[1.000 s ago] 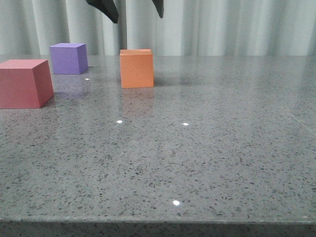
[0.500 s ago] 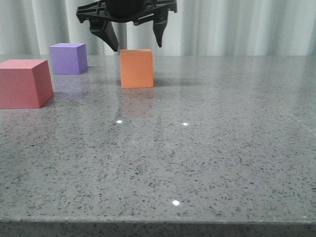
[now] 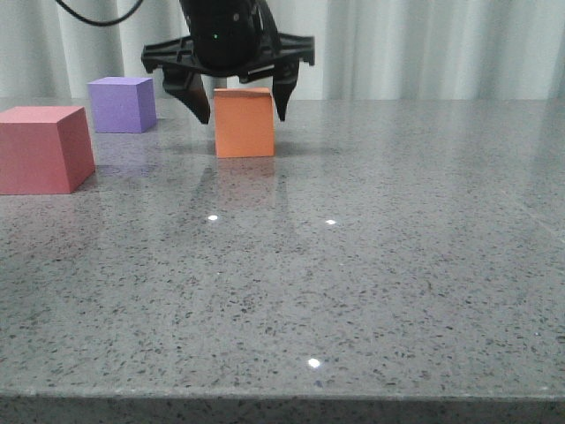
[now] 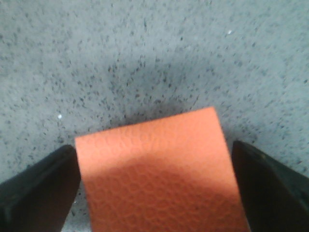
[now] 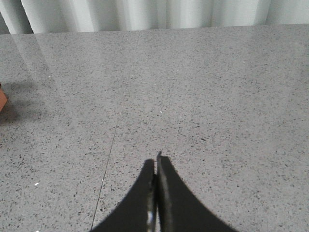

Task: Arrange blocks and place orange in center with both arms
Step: 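Lower the open left gripper around the orange cube, then close the left gripper, lift the orange cube toward the purple cube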

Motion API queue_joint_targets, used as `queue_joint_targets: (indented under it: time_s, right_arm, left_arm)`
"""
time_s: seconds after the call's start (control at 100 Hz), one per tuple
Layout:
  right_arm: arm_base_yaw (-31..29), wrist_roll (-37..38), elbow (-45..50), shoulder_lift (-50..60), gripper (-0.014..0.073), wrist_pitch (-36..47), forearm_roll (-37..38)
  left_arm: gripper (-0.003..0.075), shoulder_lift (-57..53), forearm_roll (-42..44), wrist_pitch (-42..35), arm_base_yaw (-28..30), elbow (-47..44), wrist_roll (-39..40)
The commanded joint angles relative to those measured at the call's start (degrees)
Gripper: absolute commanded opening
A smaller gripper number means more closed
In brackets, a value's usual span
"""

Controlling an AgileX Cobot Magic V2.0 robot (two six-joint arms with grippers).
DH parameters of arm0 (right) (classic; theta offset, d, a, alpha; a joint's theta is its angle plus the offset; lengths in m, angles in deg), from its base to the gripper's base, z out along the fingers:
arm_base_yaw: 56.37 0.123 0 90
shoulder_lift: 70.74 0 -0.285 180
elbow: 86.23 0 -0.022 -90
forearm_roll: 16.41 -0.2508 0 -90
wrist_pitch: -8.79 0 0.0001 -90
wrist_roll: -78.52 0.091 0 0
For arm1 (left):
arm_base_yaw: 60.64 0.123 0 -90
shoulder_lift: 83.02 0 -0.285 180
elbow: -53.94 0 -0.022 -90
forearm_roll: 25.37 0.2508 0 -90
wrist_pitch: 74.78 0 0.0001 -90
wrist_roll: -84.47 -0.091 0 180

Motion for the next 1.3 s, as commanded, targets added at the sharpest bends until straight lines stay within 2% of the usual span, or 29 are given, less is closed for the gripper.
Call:
queue_joint_targets:
  time_s: [0.0,0.1,0.29,0.41,0.56,0.71,0.87,1.07,1.23,1.29]
  right_arm:
    - [-0.24,-0.36,-1.54,0.23,-0.0069,4.14,0.72]
    - [-0.24,-0.36,-1.54,0.23,-0.0069,4.14,0.72]
    - [-0.24,-0.36,-1.54,0.23,-0.0069,4.14,0.72]
    - [-0.24,-0.36,-1.54,0.23,-0.0069,4.14,0.72]
    - [-0.24,-0.36,-1.54,0.23,-0.0069,4.14,0.72]
    - [-0.24,-0.36,-1.54,0.23,-0.0069,4.14,0.72]
    - [-0.24,-0.36,-1.54,0.23,-0.0069,4.14,0.72]
    - [-0.24,-0.36,-1.54,0.23,-0.0069,4.14,0.72]
    - [-0.24,-0.36,-1.54,0.23,-0.0069,4.14,0.72]
    - [-0.24,-0.36,-1.54,0.23,-0.0069,4.14,0.72]
  left_arm:
    - [0.0602,-3.42,0.78,-1.87,-0.26,1.67,0.58]
    - [0.0542,-3.42,0.78,-1.87,-0.26,1.67,0.58]
    - [0.0309,-4.58,0.78,-1.69,-0.51,1.79,0.13]
    - [0.0230,-6.93,0.89,-1.80,-0.64,1.79,-2.72]
    - [0.0221,-10.99,0.31,-1.28,0.05,1.79,-6.65]
    - [0.0221,-14.96,-3.50,-1.01,1.54,1.79,-14.71]
    - [0.0221,-18.43,-4.79,-0.76,4.63,0.59,-16.66]
    - [0.0221,-22.43,-5.33,-1.50,9.52,-5.86,-19.12]
    - [0.0221,-24.60,-6.07,-5.17,13.91,-11.96,-19.89]
    - [0.0221,-24.82,-8.66,-6.47,15.61,-13.24,-22.62]
